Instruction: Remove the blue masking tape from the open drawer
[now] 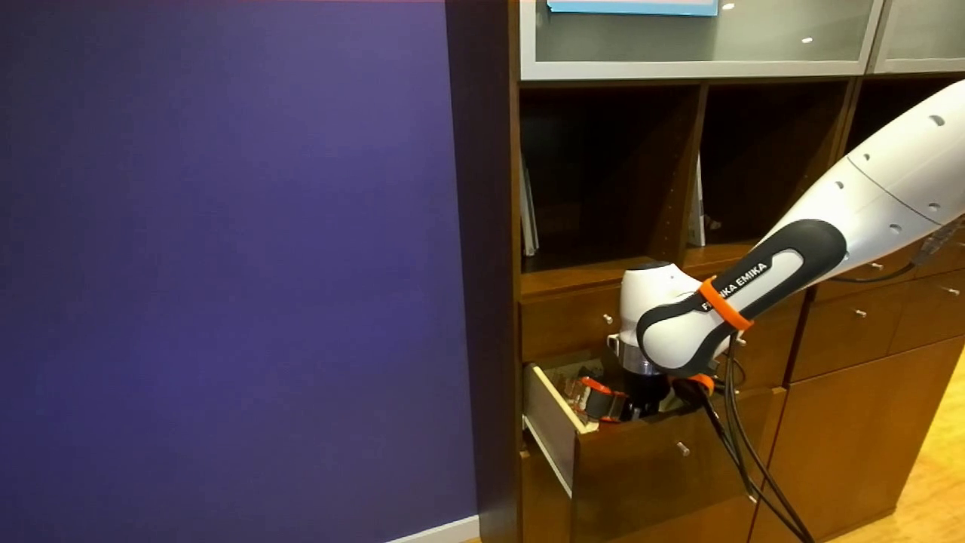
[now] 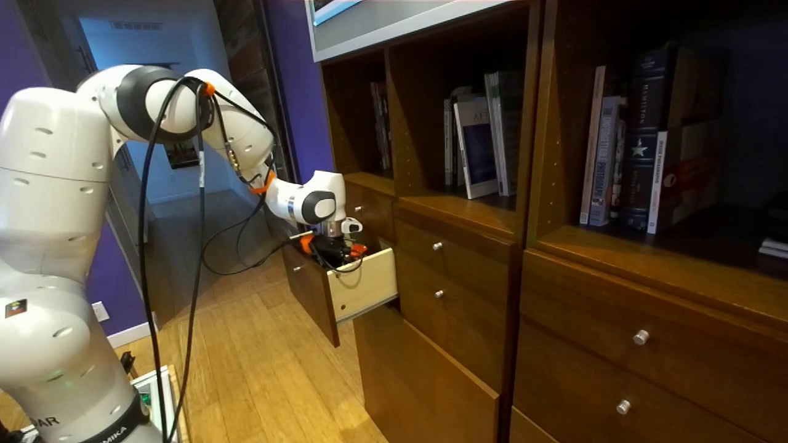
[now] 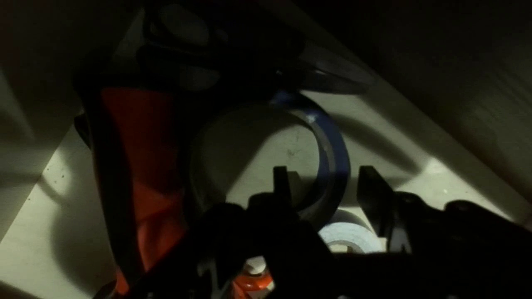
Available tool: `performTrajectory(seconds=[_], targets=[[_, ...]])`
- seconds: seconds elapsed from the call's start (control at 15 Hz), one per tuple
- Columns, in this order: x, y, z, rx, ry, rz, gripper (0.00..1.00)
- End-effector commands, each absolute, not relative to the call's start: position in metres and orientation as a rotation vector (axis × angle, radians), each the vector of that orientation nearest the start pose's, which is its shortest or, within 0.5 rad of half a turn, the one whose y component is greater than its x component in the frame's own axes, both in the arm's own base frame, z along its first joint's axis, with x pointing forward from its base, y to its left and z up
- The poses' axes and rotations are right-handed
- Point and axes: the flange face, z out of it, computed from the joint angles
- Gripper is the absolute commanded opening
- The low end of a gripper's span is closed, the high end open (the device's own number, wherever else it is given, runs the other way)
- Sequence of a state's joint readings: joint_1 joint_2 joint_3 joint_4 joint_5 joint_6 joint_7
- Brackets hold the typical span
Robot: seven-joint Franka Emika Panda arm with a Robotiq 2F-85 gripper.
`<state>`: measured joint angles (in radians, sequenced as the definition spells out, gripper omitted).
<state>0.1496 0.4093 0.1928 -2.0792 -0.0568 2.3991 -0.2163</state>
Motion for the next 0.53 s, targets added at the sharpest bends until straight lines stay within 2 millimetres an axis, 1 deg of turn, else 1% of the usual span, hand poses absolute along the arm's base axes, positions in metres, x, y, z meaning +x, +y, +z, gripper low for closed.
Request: performTrajectory(seconds=[0.0,0.13,0.2,0.27,0.4,0.47], targets=[[0.5550,0.1941,0.2201,-2.973,-0.881,0.143,0.17],[0.5558,0.1947,0.2210,-2.971,-0.878,0.139,0.04],[0.5564,0.1948,0.2218,-2.971,-0.878,0.135,0.01],[0.5562,0.1941,0.2229,-2.974,-0.876,0.134,0.00],[0.5555,0.1933,0.2253,-2.973,-0.872,0.130,0.03],[0.5549,0.1932,0.2267,-2.973,-0.868,0.130,0.03]])
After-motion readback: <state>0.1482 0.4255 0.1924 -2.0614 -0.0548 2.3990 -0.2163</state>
